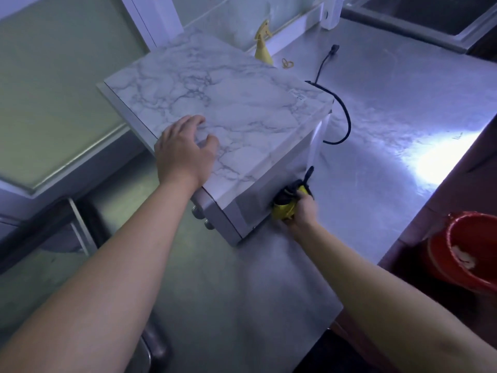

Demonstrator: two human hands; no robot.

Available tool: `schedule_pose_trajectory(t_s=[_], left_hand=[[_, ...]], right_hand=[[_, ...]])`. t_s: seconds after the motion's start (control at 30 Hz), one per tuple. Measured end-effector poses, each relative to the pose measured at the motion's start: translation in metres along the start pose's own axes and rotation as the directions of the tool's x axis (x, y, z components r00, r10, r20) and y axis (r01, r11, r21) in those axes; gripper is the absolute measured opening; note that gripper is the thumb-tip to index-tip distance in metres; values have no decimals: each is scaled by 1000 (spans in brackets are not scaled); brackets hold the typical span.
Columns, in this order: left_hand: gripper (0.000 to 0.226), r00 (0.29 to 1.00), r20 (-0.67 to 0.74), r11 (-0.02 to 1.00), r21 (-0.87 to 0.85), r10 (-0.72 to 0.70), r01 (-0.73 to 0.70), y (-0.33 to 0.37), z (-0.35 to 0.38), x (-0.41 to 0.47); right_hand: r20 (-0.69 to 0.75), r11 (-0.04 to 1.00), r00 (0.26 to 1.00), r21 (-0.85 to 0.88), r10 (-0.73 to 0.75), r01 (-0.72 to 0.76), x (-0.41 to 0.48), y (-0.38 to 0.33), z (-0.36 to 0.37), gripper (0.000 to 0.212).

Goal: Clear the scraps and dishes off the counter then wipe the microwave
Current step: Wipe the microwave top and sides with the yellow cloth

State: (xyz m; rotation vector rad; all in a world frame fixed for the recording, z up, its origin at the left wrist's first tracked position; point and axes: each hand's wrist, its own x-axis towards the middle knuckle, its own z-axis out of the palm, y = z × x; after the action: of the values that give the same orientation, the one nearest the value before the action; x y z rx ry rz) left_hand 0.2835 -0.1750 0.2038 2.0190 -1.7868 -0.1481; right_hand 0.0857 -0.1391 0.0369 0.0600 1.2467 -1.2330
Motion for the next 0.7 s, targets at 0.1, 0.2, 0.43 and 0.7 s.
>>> schedule_pose_trajectory(t_s=[0.1, 0.2, 0.43, 0.7], left_hand=[[45, 1000, 6, 1000, -2, -4, 4, 2, -1, -1], [47, 1000, 19, 1000, -5, -7, 7, 2, -3, -3], [50, 999, 52, 1000, 11, -4, 4, 2, -6, -4], [51, 999, 45, 1000, 29, -6, 5, -2, -2, -1]], right_hand=[[41, 996, 996, -31, 81, -80, -39, 48, 5, 40], [67, 970, 975, -130, 213, -204, -78, 95, 13, 20], [336, 898, 871, -379, 358, -223, -119, 108, -9, 20], [175, 789, 984, -607, 14, 97, -89, -21, -109, 25]])
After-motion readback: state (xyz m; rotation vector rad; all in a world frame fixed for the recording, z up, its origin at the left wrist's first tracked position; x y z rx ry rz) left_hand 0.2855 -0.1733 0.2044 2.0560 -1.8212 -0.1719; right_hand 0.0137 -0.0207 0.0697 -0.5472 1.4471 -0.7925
